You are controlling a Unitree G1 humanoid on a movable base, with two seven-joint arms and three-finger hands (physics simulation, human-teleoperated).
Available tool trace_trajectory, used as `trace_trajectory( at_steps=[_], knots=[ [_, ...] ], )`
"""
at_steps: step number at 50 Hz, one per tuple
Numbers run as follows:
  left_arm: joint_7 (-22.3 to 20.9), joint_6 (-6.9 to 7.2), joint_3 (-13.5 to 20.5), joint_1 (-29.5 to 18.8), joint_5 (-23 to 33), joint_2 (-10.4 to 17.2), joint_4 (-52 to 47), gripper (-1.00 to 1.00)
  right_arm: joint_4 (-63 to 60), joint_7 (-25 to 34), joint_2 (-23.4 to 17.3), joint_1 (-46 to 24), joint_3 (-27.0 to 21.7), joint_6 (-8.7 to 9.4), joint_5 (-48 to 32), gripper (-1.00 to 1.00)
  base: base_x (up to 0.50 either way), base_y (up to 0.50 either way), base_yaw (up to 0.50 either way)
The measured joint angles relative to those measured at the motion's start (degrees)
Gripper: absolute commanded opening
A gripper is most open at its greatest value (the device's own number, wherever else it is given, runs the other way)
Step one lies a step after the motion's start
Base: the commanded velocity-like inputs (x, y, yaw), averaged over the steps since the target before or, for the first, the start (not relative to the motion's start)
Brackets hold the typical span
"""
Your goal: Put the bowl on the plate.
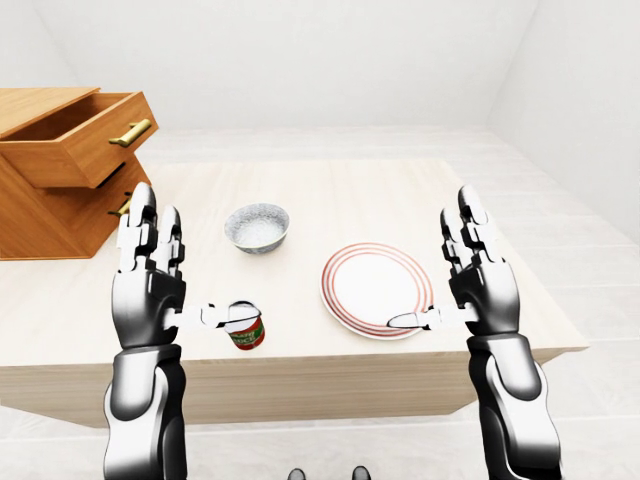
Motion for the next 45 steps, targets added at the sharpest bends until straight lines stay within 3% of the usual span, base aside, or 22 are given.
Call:
trace_trajectory(
  at_steps=[12,29,45],
  knots=[
    [-0.51,0.0,0.43,0.26,-0.22,0.11,0.96,1.0,-0.29,0.29,0.08,0.3,-0.09,0.0,-0.12,1.0,0.02,0.0,0.0],
    [-1.05,0.0,0.76,0.7,-0.23,0.19,1.35,1.0,0.47,0.64,0.21,0.53,0.21,0.0,-0.57,1.0,0.33,0.0,0.0],
    [-1.2,0.0,0.81,0.58,-0.14,0.38,-1.04,1.0,1.99,0.64,0.3,0.68,0.19,0.0,-0.77,1.0,0.01,0.0,0.0]
  ],
)
